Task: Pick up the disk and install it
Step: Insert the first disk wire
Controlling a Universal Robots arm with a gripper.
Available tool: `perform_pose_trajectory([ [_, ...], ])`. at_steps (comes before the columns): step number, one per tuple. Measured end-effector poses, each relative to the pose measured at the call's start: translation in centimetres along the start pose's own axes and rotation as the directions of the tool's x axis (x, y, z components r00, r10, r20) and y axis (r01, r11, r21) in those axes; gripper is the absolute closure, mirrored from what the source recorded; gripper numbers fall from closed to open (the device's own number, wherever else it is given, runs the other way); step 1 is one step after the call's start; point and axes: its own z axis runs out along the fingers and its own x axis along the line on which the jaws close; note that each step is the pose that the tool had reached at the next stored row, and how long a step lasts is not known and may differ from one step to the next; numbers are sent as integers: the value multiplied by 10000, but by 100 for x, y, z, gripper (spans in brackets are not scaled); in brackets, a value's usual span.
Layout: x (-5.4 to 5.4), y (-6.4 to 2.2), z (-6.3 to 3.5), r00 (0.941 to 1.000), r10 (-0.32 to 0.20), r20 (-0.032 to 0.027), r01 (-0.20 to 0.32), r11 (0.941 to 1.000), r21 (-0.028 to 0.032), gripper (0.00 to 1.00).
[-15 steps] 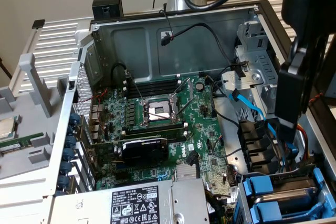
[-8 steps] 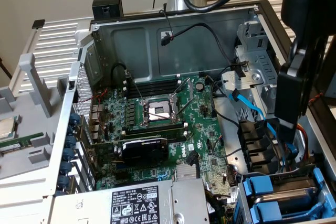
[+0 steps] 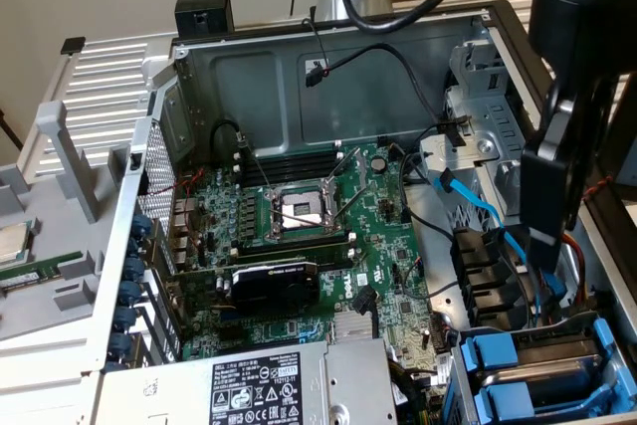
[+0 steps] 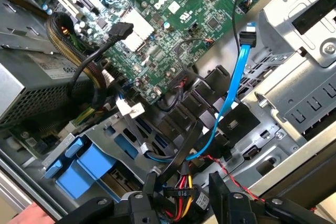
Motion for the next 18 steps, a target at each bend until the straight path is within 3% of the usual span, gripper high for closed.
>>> perform_pose_trajectory([
  [8,15,17,3,9999,102,33,-102,9999,41,49],
  [14,15,18,8,9999,147,31,-147,9999,40,49],
  [15,15,18,9,9999,155,31,-155,9999,39,51],
  [17,15,18,9,9999,168,28,-168,9999,38,64],
  [18,15,18,9,9998,173,27,-173,9998,38,64],
])
